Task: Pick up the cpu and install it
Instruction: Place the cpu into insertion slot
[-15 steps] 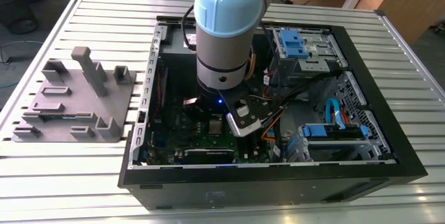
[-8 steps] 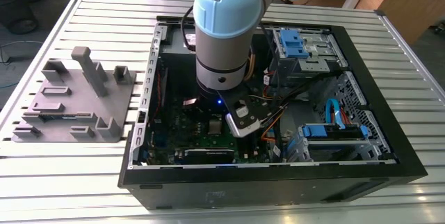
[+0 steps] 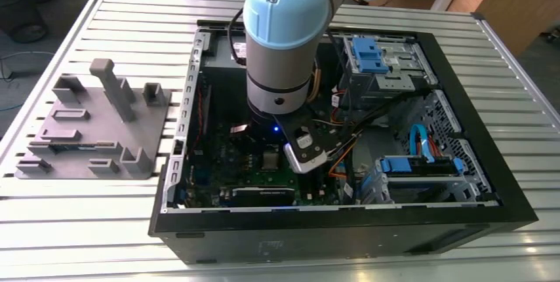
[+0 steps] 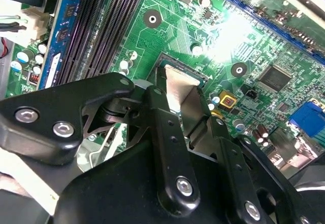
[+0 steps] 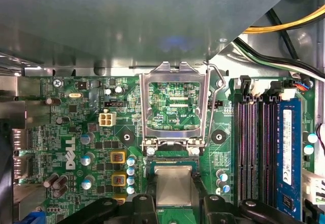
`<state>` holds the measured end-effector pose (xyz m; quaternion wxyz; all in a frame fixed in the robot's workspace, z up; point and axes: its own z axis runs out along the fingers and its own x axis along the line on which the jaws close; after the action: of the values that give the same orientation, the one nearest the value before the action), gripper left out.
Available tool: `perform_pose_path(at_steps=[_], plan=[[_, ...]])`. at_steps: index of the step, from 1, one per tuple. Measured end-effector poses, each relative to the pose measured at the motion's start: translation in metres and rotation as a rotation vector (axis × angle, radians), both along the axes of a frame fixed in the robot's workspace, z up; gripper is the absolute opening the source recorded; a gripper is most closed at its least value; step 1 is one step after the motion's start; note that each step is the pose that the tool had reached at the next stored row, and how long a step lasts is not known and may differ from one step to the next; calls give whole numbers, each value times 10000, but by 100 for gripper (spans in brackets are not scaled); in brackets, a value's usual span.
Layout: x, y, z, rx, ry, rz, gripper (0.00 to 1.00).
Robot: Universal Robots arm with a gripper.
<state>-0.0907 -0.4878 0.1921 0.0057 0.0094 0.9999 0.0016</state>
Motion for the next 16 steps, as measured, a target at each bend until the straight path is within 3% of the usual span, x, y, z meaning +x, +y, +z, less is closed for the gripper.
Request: perform_pose_path(at_steps=[9, 16], plan=[[0, 0, 52, 3, -1, -1, 38], [0, 0, 40, 3, -1, 0, 38]])
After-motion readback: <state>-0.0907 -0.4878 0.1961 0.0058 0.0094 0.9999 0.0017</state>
